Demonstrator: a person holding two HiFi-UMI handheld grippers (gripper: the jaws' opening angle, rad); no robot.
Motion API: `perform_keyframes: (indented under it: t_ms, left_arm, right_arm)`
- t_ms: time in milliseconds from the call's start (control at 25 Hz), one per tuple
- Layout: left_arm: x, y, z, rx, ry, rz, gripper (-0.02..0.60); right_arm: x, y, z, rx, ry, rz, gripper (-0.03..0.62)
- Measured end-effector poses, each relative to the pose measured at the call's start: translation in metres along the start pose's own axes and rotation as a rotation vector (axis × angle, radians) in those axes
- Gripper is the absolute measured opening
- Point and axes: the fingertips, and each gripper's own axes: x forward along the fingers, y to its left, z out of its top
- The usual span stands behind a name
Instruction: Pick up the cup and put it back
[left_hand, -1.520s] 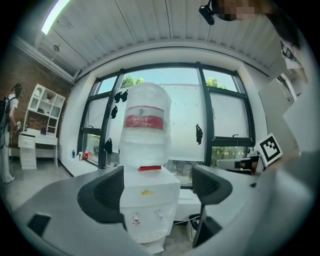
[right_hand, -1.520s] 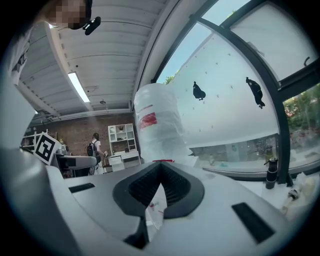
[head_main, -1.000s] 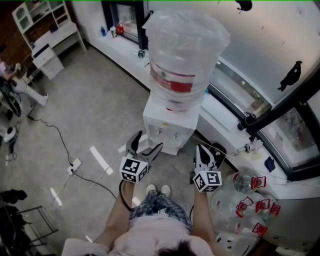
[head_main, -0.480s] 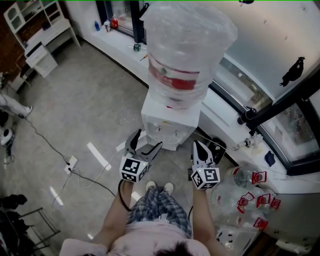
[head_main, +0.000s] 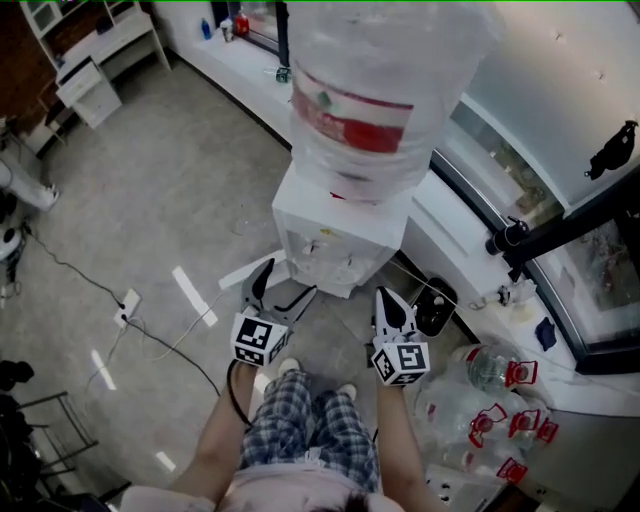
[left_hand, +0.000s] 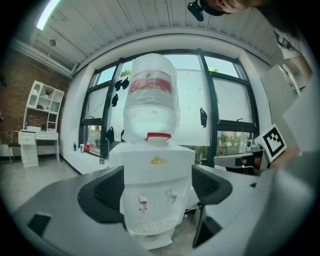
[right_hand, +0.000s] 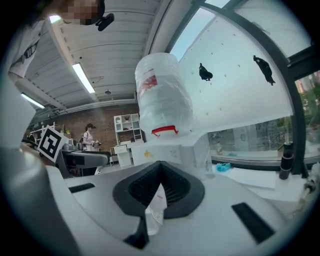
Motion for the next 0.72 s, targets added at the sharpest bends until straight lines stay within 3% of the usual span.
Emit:
perform_keyframes:
  t_ms: [240, 400, 720]
  left_arm:
    - [0.031, -0.009, -0.102, 0.037, 0.012, -0.022, 0.408]
    - [0.051, -0.004, -0.176, 0.009, 0.019, -0.038, 0.408]
    - [0.102, 0.012, -0.336, 0.027, 0.05, -0.069, 0.408]
  right_arm:
    - [0.023, -0.021, -0.099, -0.018, 0.022, 0.047, 0.017]
    - [0.039, -0.035, -0.174, -0.013, 0.034, 0.065, 0.017]
    - [0.074, -0.079, -0.333, 0.022, 0.061, 0.08, 0.017]
